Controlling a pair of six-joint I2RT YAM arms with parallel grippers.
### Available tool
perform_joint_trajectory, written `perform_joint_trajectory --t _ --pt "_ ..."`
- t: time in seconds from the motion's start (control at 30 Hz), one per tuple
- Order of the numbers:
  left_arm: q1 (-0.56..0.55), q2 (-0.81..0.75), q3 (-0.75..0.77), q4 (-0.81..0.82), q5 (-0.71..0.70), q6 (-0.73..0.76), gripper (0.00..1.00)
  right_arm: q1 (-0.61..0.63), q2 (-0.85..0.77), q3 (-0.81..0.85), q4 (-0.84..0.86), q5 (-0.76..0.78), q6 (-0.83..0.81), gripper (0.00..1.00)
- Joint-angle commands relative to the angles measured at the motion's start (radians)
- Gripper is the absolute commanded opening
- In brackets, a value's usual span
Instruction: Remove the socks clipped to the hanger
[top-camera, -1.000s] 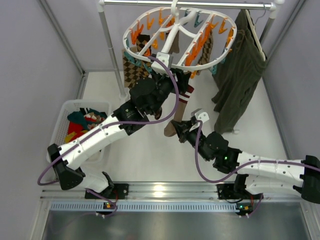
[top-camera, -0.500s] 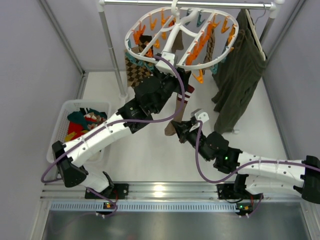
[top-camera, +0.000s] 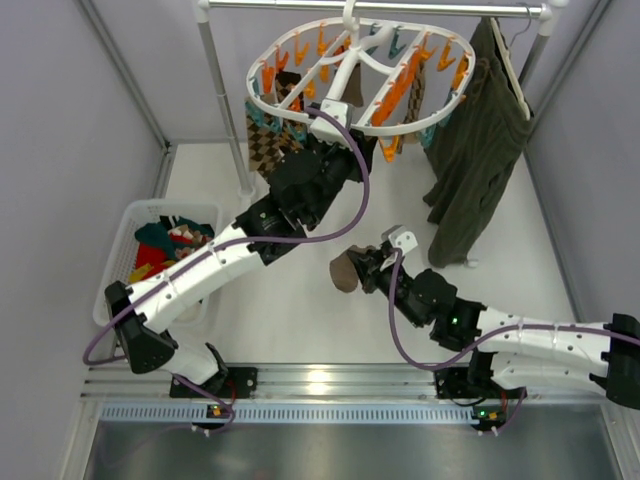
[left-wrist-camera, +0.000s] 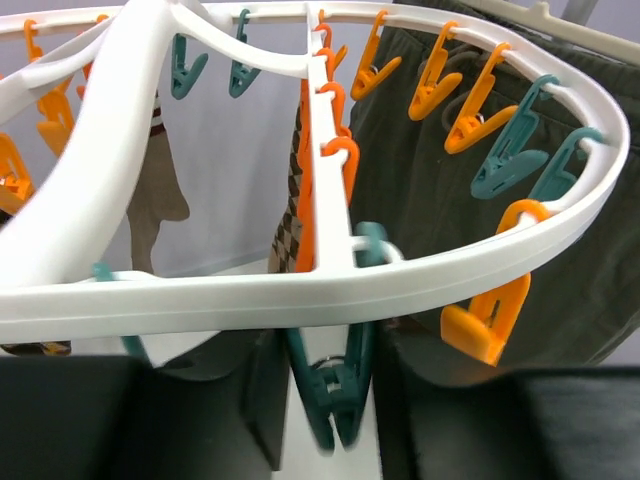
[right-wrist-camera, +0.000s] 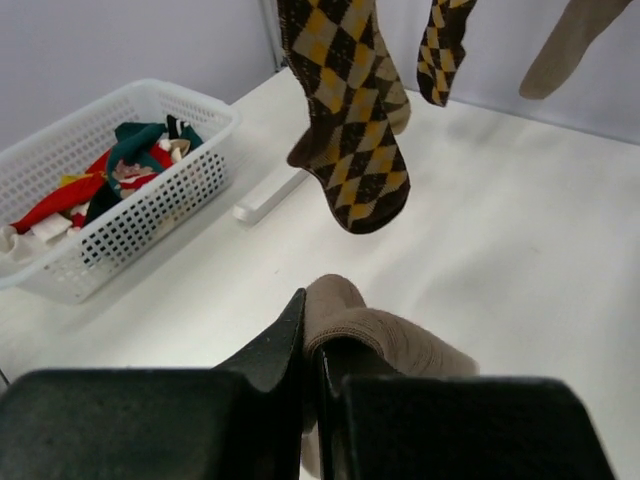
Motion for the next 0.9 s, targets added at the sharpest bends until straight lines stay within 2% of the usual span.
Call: perform_joint_trajectory --t 0.0,0.1,0.27,0.3,0.37,0.4,0.6,0.87 --pt "0.002 -0.023 0.009 0.057 -0.005 -0.007 0.41 0.021 -0.046 -0.026 -0.004 0.000 0.018 0.00" --pt "0.004 -0.051 -0.032 0.059 0.029 -0.040 0.55 0.021 -0.085 -0.062 -0.015 0.027 0.038 0.00" --pt "0.001 -0.132 -0.110 0.056 0.088 -0.103 0.72 0.021 -0.148 -0.111 -0.056 0.050 0.070 0.00" --pt "0.001 -0.148 -0.127 0.056 0.099 -0.110 0.81 0.021 -0.167 -0.115 -0.065 0.058 0.073 0.00" --pt "0.001 -0.191 -0.178 0.054 0.106 -0.139 0.89 0.021 -0.188 -0.122 -0.096 0.076 0.082 0.00" --pt "-0.001 -0.207 -0.202 0.056 0.115 -0.146 0.98 0.021 -0.196 -0.121 -0.107 0.081 0.084 0.00" --pt "-0.002 -0.335 -0.374 0.022 0.143 -0.240 0.98 0.021 -0.201 -0.081 -0.203 0.090 0.088 0.00" --pt "-0.007 -0.456 -0.388 -0.384 -0.049 -0.320 0.98 0.021 -0.089 0.000 -0.217 -0.055 0.088 0.00"
